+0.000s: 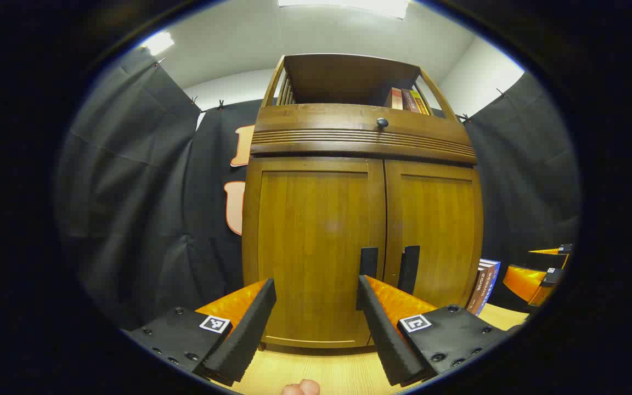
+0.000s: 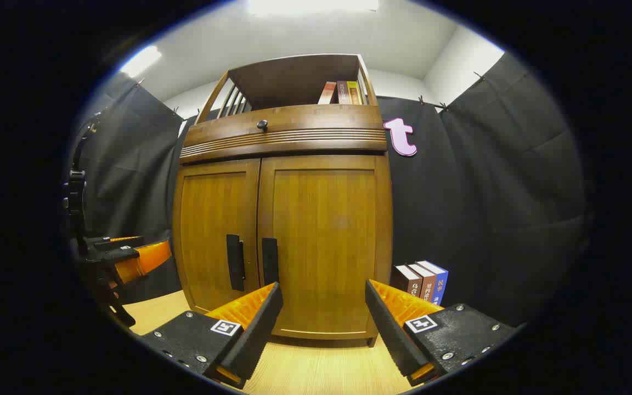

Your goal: Open the right door of the double-door shoe cabinet with the right hand, and open the left door with the left hand.

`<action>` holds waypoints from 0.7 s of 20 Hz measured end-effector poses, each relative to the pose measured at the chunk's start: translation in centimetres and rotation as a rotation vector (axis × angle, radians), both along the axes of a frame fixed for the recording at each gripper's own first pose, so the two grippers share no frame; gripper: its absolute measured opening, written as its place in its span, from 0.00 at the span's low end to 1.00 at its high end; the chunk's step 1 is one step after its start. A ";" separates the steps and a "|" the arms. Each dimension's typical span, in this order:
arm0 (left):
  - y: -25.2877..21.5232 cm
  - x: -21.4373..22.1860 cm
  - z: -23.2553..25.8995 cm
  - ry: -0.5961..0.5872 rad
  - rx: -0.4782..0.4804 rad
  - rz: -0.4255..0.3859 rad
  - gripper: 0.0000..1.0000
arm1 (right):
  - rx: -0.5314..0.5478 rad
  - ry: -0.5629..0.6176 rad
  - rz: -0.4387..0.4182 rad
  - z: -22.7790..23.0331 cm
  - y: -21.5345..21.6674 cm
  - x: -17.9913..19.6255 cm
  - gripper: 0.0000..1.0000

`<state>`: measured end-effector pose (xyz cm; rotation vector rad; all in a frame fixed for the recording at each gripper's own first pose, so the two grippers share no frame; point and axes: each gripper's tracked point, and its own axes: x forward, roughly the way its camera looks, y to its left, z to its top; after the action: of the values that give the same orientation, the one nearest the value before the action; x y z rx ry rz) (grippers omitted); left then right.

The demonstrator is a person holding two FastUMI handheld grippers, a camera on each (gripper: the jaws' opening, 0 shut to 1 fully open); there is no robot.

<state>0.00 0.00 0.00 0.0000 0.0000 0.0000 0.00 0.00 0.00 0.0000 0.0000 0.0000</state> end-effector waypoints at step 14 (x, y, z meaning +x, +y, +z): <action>0.5 -0.9 -0.4 0.019 -0.012 0.024 0.97 | -0.016 0.024 0.017 -0.7 -0.2 -0.8 0.93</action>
<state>-0.93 0.48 -0.44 -0.0117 0.0186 0.0242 -0.77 -0.20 -0.65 -0.0161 0.0235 0.0169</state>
